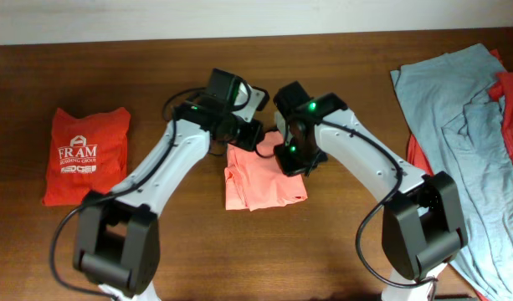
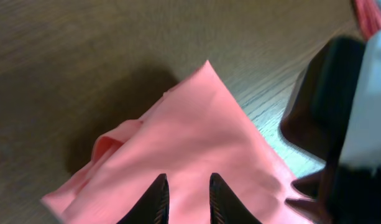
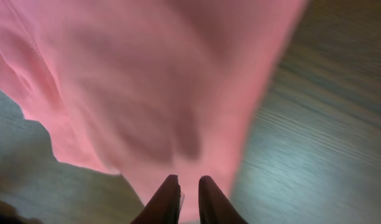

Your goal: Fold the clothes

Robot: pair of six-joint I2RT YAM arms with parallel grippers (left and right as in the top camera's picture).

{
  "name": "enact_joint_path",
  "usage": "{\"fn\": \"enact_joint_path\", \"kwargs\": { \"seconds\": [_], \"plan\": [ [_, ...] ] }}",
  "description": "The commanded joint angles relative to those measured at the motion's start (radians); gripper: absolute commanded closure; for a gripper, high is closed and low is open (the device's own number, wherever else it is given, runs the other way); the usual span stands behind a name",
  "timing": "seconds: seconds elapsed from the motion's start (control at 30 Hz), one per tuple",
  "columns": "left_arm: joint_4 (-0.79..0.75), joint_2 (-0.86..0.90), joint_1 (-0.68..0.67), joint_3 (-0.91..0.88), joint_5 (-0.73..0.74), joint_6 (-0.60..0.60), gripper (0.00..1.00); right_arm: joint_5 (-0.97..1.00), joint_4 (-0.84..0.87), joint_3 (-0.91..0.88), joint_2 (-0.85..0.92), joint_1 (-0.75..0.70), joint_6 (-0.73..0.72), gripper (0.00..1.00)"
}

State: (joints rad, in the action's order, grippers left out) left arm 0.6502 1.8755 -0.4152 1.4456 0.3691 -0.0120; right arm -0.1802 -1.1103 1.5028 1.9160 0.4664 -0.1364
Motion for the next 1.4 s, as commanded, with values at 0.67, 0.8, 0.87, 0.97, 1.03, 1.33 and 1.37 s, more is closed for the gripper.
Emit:
{"fn": "enact_joint_path", "kwargs": {
  "seconds": [0.67, 0.8, 0.87, 0.97, 1.03, 1.33, 1.37],
  "plan": [
    [-0.063, 0.251, 0.006, 0.006, -0.237, -0.026, 0.77, -0.123, 0.322, -0.393, -0.01, 0.003, -0.023, 0.83],
    [0.009, 0.251, 0.005, 0.006, -0.237, -0.003, 0.77, -0.018, 0.322, -0.391, -0.01, 0.002, -0.023, 0.79],
    [0.052, 0.251, 0.006, 0.006, -0.24, -0.003, 0.77, 0.025, 0.322, -0.39, -0.01, -0.006, -0.023, 0.79],
    [0.113, 0.251, 0.006, 0.006, -0.24, -0.003, 0.78, 0.084, 0.322, -0.388, -0.01, -0.032, -0.055, 0.79],
    [0.155, 0.251, 0.005, 0.006, -0.239, 0.003, 0.78, 0.116, 0.323, -0.381, -0.01, -0.06, -0.069, 0.77],
    [0.346, 0.251, 0.003, 0.006, -0.13, 0.098, 0.92, 0.14, 0.336, -0.279, -0.01, -0.177, -0.055, 0.73],
    [0.354, 0.251, 0.003, 0.006, -0.092, 0.098, 0.93, 0.14, 0.339, -0.27, -0.01, -0.18, -0.051, 0.73]
  ]
}}
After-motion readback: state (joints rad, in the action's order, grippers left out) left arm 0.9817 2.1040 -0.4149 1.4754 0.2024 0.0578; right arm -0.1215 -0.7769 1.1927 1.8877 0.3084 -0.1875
